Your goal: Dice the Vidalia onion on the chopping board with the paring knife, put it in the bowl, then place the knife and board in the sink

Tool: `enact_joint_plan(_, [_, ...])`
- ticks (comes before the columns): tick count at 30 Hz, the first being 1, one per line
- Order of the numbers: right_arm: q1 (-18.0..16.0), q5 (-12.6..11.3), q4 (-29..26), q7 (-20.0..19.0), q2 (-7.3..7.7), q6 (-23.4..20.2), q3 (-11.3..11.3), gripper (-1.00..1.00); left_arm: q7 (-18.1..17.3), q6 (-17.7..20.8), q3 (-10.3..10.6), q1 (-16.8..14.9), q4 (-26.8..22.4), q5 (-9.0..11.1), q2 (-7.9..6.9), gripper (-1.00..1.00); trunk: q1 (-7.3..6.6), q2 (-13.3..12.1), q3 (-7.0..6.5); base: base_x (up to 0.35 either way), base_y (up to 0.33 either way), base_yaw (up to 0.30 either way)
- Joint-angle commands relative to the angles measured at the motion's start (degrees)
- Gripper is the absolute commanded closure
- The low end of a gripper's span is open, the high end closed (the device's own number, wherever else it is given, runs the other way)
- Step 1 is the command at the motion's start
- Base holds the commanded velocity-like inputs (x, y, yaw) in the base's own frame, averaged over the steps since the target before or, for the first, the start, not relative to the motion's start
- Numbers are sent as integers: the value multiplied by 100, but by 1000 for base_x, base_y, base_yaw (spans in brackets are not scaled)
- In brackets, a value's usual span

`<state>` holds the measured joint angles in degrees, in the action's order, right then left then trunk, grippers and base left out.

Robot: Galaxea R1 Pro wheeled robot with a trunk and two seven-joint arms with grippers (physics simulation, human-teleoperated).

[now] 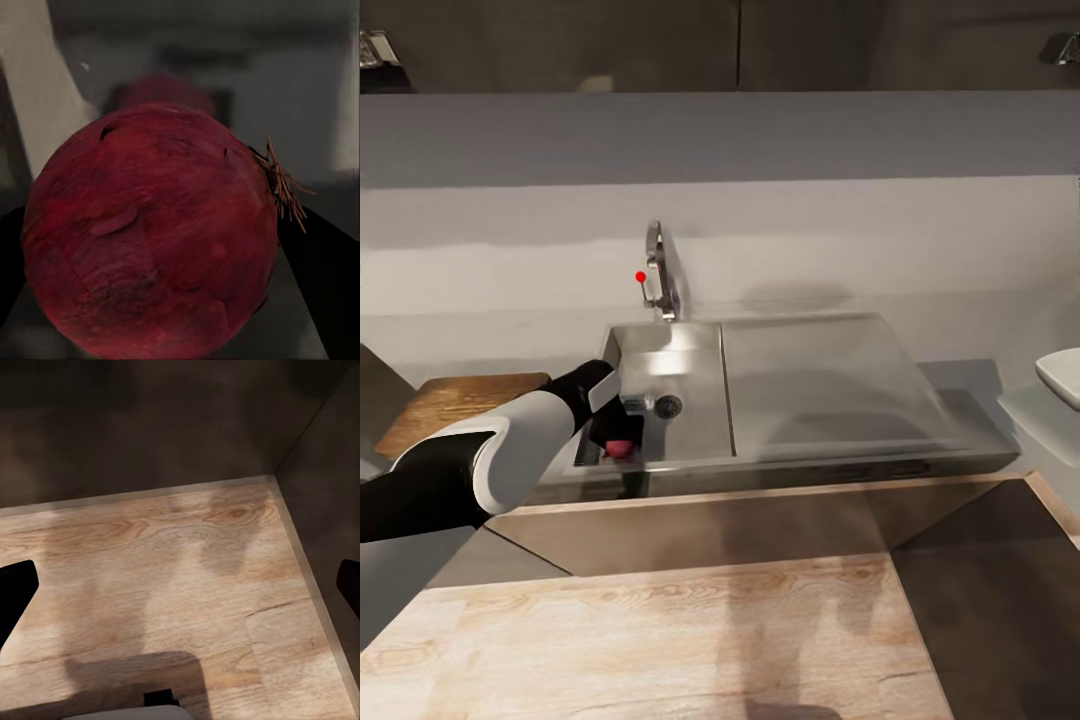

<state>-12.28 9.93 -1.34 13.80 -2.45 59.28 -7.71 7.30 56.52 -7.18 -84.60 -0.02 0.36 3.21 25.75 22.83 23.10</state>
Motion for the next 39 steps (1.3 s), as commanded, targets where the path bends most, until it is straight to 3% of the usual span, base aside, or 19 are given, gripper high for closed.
enact_joint_plan(1, [-3,61,2,26,-1,13,-44,-100,52,23,-52,-4,-71,8,2,100,3,9,0,0,0,0])
enact_joint_plan(11, [-3,61,2,26,2,13,-46,-100,61,83,-92,-4,-383,20,97,100,3,9,-92,0,0,0])
enact_joint_plan(17, [-3,61,2,25,7,13,-46,-100,60,142,-95,-4,-939,34,108,100,3,9,-146,0,0,0])
enact_joint_plan(18, [-3,61,2,24,14,13,-46,-100,61,148,-85,-4,-1426,34,102,100,3,9,-155,0,0,0])
enact_joint_plan(25, [-3,55,2,21,21,13,-53,-100,53,145,-57,-4,-2574,36,84,100,3,9,-219,0,0,0])
enact_joint_plan(32, [-3,53,2,25,19,13,-63,-100,52,149,-55,-4,-3138,43,134,100,3,9,-283,-1,0,0])
enact_joint_plan(39, [-3,53,0,26,16,13,-64,-100,51,157,-55,-4,-3333,51,152,100,3,9,-347,-157,0,0])
